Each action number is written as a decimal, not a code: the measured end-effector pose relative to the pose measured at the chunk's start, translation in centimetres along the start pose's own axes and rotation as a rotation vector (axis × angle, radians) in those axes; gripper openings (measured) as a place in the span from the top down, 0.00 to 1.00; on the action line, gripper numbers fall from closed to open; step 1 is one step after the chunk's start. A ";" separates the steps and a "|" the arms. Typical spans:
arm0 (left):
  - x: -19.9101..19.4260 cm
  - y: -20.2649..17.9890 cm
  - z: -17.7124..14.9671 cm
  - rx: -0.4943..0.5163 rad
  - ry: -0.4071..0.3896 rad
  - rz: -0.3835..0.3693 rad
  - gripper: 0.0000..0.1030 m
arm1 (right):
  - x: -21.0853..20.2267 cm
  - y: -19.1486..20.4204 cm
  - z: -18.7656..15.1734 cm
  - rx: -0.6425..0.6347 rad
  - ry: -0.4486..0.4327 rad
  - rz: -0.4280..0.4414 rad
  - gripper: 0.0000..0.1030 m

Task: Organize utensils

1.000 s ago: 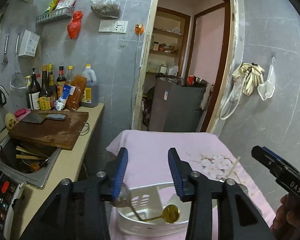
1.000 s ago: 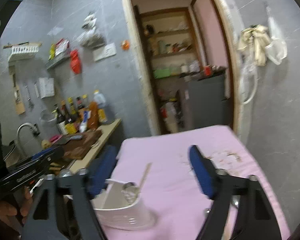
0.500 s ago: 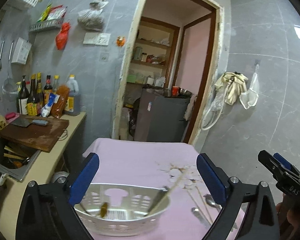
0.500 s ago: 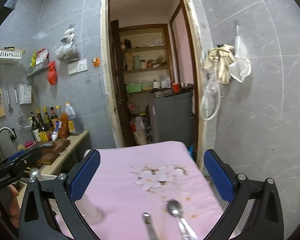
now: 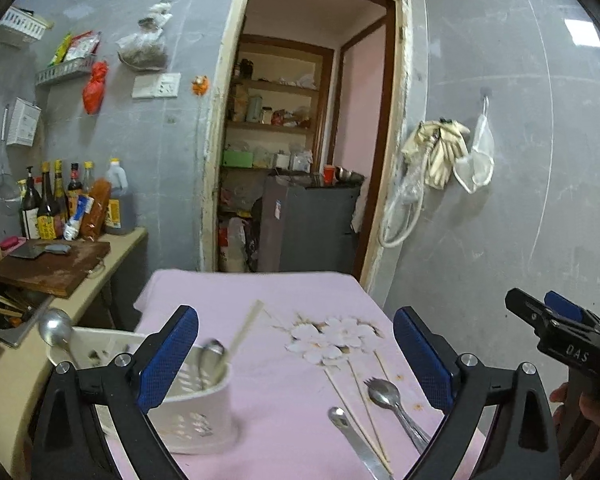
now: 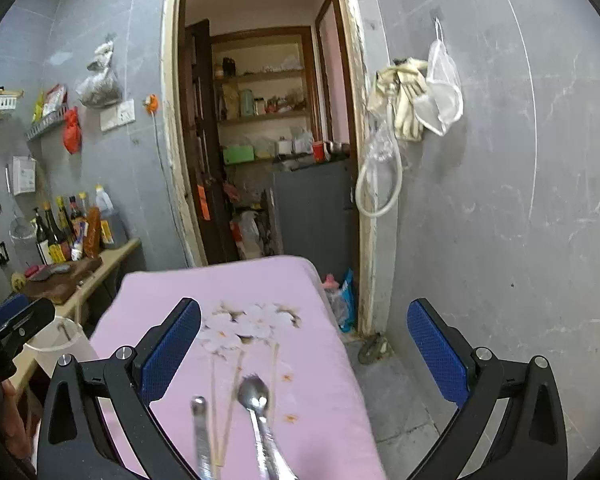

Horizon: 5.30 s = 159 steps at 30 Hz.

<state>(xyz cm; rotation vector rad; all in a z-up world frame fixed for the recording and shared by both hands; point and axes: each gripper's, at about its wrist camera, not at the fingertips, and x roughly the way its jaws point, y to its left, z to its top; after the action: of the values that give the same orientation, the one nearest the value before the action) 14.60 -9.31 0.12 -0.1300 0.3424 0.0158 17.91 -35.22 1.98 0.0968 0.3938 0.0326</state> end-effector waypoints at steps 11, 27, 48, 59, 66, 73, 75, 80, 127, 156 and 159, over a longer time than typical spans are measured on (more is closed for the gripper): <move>5.2 -2.2 -5.2 -0.030 0.173 0.011 0.04 | 5.6 -3.1 -5.5 0.002 0.127 0.036 0.01; 11.6 -1.8 -9.3 -0.033 0.337 0.021 0.16 | 12.7 -2.5 -10.3 0.014 0.250 0.227 0.20; 14.6 -0.7 -11.2 -0.121 0.493 -0.033 0.62 | 18.4 3.7 -12.1 -0.186 0.466 0.459 0.55; 14.8 -0.5 -11.4 -0.132 0.503 -0.035 0.62 | 17.6 3.0 -11.5 -0.176 0.447 0.443 0.78; 15.0 -1.7 -11.4 -0.077 0.525 -0.094 0.63 | 17.6 1.0 -11.3 -0.098 0.429 0.430 1.00; 15.7 -2.5 -11.9 -0.051 0.578 -0.136 0.64 | 18.5 -0.6 -11.7 -0.007 0.445 0.429 1.00; 15.7 -2.8 -12.0 -0.039 0.582 -0.136 0.64 | 18.6 -0.7 -11.9 0.005 0.449 0.426 1.00; 15.9 -4.3 -12.1 0.033 0.597 -0.156 0.70 | 18.8 -0.4 -12.0 0.002 0.453 0.422 1.00; 21.3 -4.2 -10.4 -0.136 0.638 -0.080 0.90 | 25.6 3.6 -10.9 -0.055 0.563 0.482 0.92; 8.2 1.6 -0.3 -0.252 0.309 -0.196 0.95 | 7.0 4.6 1.3 0.047 0.073 0.374 0.96; 6.4 2.8 1.8 -0.235 0.257 -0.200 0.95 | 5.2 7.3 2.5 0.014 0.034 0.394 0.96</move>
<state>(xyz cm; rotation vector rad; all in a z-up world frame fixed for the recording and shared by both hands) 21.09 -6.32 -0.68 -0.4003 0.5831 -0.1602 23.55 -27.96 3.05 0.1872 0.4042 0.4205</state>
